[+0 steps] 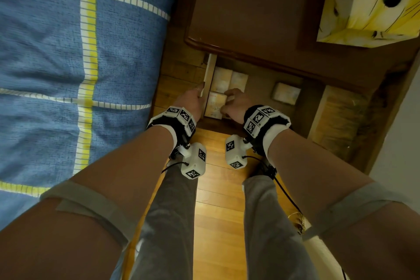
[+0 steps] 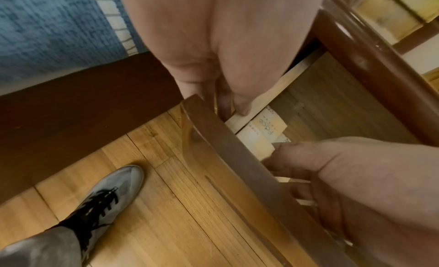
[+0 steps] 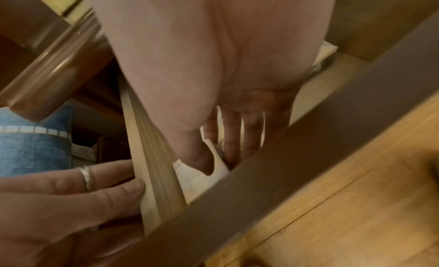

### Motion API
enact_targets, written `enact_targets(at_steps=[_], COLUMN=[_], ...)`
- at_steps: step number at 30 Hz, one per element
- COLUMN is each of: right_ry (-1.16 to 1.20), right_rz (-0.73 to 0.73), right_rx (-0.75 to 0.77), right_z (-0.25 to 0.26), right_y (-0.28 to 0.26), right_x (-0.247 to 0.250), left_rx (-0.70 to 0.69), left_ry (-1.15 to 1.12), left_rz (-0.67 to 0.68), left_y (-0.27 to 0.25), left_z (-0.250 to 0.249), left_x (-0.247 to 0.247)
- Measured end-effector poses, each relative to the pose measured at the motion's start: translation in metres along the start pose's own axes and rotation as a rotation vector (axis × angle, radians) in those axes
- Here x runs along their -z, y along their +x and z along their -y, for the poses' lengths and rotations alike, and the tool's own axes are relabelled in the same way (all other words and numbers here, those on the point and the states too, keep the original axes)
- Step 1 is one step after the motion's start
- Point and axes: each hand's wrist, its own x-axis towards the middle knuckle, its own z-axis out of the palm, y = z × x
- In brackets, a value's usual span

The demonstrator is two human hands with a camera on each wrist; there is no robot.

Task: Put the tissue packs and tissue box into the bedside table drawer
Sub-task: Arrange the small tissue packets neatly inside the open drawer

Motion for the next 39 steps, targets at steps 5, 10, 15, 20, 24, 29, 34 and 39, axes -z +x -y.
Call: enact_targets(at_steps=[5,10,15,20,24,29,34,39], right_ry=[0.036,0.154,0.143,-0.064,-0.119,-0.176,-0.102,0.129], right_rz=[-0.101,-0.191,-0.400,-0.420,-0.279,-0.198,-0.266,-0.277], right_rx=[0.018,0.000,-0.117,-0.185,-0.142,-0.140,-0.238,-0.234], right_z=[0.001,0.000,-0.003,0.003,0.006,0.007,-0.007,-0.024], right_y=[0.003,0.005,0.010,0.020,0.026,0.022,0.005,-0.019], right_x=[-0.007,0.010,0.042,0.051,0.044,0.042,0.064,0.103], left_rx=[0.004,0.002,0.018,0.007,0.003,0.011,0.094,0.123], left_ry=[0.020,0.044,0.041,0.076,0.114,0.133,0.143,0.107], left_rz=[0.010,-0.003,-0.048,-0.050,-0.039,-0.039,-0.106,-0.211], left_y=[0.003,0.002,-0.001,0.003,0.005,0.006,0.000,-0.008], left_z=[0.003,-0.002,-0.011,-0.010,-0.011,-0.011,-0.028,-0.072], left_x=[-0.001,0.001,-0.001,0.000,0.000,-0.003,-0.007,-0.008])
